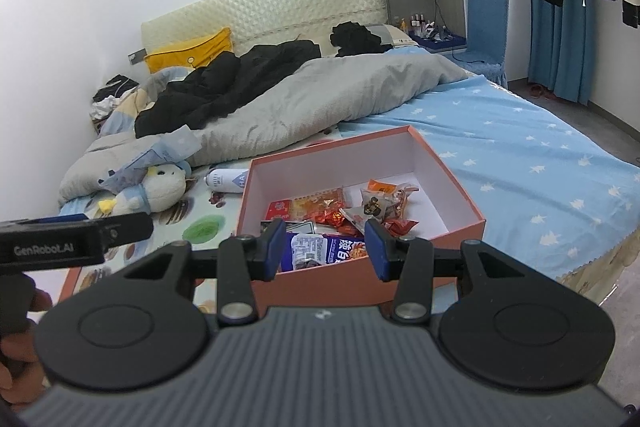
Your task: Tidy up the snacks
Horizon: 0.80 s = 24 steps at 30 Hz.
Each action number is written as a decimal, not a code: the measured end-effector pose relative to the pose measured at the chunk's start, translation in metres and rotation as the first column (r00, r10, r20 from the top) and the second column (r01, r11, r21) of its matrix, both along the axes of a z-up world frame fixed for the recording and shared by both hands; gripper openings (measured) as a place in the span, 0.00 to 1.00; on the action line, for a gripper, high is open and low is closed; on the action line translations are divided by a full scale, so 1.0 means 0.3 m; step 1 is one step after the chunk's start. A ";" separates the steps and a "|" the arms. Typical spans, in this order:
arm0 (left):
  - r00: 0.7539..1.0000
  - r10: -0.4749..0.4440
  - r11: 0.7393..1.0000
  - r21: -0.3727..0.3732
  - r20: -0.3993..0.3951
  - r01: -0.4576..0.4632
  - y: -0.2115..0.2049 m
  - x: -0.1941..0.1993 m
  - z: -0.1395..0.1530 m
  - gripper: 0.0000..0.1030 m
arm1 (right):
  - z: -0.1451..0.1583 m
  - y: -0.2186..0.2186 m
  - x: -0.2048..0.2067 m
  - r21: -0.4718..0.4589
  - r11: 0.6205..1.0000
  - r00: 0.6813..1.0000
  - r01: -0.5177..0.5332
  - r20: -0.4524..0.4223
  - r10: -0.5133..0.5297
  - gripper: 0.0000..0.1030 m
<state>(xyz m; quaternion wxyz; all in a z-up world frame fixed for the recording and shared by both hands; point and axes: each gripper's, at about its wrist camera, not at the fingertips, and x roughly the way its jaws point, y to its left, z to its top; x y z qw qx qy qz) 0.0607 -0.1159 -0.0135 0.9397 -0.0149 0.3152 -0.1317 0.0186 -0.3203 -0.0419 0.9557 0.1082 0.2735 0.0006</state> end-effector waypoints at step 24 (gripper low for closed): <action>0.998 0.054 0.998 -0.011 -0.006 -0.055 0.028 -0.013 0.014 1.00 | -0.015 -0.009 0.029 -0.012 1.000 1.000 0.016 -0.017 -0.016 0.91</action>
